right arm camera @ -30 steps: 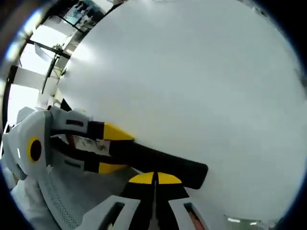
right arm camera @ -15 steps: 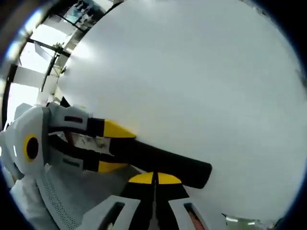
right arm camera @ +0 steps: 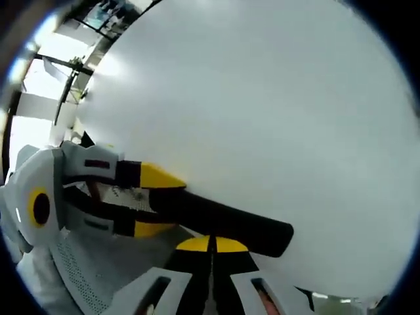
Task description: Press the specified remote control buttons in sequence, fully releasing each button before pressing the next.
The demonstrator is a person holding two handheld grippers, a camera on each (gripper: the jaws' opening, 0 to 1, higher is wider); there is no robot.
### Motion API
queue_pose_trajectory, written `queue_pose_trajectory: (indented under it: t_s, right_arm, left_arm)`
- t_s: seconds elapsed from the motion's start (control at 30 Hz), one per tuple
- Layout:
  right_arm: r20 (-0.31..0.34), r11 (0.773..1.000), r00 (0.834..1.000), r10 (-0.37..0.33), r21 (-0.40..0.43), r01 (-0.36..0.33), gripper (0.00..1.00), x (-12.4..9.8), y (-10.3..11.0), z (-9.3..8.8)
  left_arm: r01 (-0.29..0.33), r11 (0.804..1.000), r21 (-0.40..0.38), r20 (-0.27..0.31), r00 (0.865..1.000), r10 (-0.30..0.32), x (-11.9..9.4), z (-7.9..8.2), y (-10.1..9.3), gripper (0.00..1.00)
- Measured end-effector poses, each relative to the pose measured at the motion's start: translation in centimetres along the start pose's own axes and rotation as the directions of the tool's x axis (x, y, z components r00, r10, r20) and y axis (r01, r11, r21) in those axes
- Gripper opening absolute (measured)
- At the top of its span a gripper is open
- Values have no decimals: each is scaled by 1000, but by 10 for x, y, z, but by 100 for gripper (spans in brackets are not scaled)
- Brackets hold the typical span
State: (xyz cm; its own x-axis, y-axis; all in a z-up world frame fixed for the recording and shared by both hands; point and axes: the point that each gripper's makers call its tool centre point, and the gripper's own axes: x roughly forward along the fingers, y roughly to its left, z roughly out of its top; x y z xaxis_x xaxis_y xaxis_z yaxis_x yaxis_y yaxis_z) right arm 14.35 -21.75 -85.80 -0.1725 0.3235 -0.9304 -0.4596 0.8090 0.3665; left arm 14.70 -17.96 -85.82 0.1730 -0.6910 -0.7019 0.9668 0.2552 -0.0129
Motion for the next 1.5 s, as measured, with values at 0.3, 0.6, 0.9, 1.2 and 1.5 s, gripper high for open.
queue_pose_trajectory:
  t_s: [0.3, 0.6, 0.9, 1.2, 1.5]
  right_arm:
    - [18, 1000, 1000, -5, 12, 4, 0, -2, 2, 1]
    - [120, 996, 992, 47, 65, -55, 0, -6, 7, 17]
    - [115, 998, 992, 52, 38, -57, 0, 0, 14, 21]
    - [134, 993, 988, 82, 71, -92, 0, 0, 11, 22]
    - [115, 997, 992, 44, 56, -51, 0, 1, 12, 23]
  left_arm:
    - [-2, 1000, 3, -2, 1000, 2, 0, 0, 0, 25]
    - [-2, 1000, 2, -2, 1000, 2, 0, 0, 0, 25]
    - [-2, 1000, -2, 1, 1000, 2, 0, 0, 0, 25]
    - [-5, 1000, -6, 3, 1000, 5, 0, -1, 1, 25]
    - [-7, 1000, -7, 4, 1000, 7, 1, 0, 1, 25]
